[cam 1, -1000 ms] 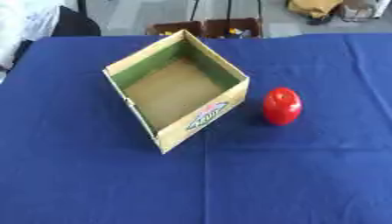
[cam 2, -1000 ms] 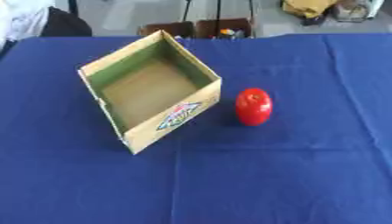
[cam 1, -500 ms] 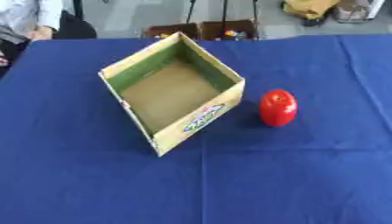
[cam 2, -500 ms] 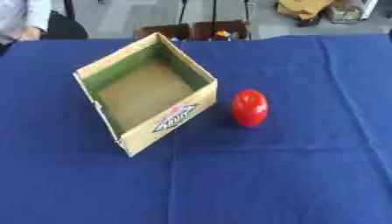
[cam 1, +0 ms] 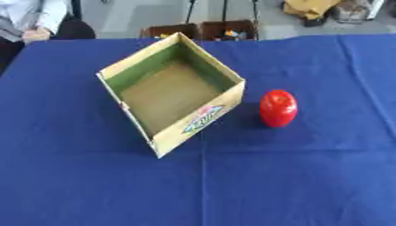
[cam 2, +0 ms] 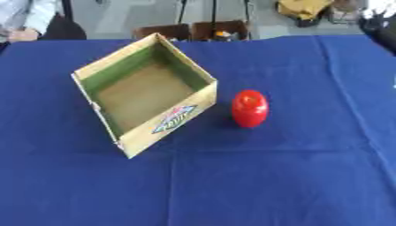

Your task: Pick up objects on the table and place them in the box.

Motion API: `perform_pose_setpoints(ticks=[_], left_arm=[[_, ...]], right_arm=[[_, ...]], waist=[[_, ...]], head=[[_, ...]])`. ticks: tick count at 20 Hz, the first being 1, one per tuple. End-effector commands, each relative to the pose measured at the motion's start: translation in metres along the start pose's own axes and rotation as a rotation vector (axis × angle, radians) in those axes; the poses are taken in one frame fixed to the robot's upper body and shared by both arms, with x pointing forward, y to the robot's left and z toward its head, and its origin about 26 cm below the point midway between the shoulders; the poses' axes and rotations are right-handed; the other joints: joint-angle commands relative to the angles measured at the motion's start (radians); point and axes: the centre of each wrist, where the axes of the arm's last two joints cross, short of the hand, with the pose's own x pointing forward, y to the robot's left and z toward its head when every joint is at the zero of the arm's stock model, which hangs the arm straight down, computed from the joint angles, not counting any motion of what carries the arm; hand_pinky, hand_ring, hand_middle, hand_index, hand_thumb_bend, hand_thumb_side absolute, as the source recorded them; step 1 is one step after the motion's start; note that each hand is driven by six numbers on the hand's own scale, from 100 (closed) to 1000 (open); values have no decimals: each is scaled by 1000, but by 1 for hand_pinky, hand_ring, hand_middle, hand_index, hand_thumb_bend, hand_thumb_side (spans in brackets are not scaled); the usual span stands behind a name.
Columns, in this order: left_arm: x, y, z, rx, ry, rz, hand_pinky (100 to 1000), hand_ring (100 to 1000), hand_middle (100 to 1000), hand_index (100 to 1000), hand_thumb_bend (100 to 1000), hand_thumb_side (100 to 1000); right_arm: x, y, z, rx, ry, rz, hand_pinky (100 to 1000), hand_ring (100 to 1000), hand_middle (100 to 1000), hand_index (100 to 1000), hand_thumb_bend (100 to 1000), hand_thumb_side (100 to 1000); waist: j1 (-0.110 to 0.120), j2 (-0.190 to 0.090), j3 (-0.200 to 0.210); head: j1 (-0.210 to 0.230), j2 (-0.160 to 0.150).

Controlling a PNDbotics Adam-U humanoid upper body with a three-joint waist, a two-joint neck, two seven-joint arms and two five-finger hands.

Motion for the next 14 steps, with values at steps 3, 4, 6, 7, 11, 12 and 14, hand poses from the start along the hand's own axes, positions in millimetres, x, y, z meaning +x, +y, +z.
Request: perform_pose_setpoints(ticks=[3, 4, 6, 7, 11, 12, 14], left_arm=[[6, 0, -9, -32, -34, 5, 634, 832, 814, 875, 100, 1000], [6, 0, -9, -34, -33, 6, 634, 832, 814, 875, 100, 1000], [6, -1, -9, -36, -31, 8, 634, 832, 814, 875, 100, 1000], [6, -1, -9, -37, -31, 9, 634, 832, 814, 875, 100, 1000], [5, 0, -8, -37, -27, 7, 633, 832, 814, 875, 100, 1000], [5, 0, -8, -37, -26, 7, 633, 832, 814, 875, 100, 1000], [5, 0, -7, -37, -22, 7, 633, 832, 814, 875, 100, 1000]], right_arm=[[-12, 12, -7, 164, 10, 140, 778, 818, 868, 913, 296, 875], [-13, 17, -7, 194, 18, 156, 786, 828, 875, 925, 293, 873], [-15, 29, -5, 256, 36, 184, 790, 835, 882, 942, 283, 860], [-15, 36, -4, 287, 45, 196, 793, 839, 885, 944, 286, 846], [-13, 64, 0, 401, 76, 236, 794, 841, 881, 943, 316, 780], [-12, 71, 1, 428, 83, 243, 792, 840, 877, 940, 327, 771], [-8, 85, 1, 479, 105, 242, 791, 840, 875, 936, 380, 771]], waist=[[-19, -30, 10], [-20, -30, 11], [-21, -31, 13], [-22, -32, 13], [-22, -33, 11], [-22, -33, 9], [-21, -34, 8]], head=[[-16, -3], [-19, -4], [-22, -5], [-23, -5], [-23, -8], [-22, -8], [-22, -9]])
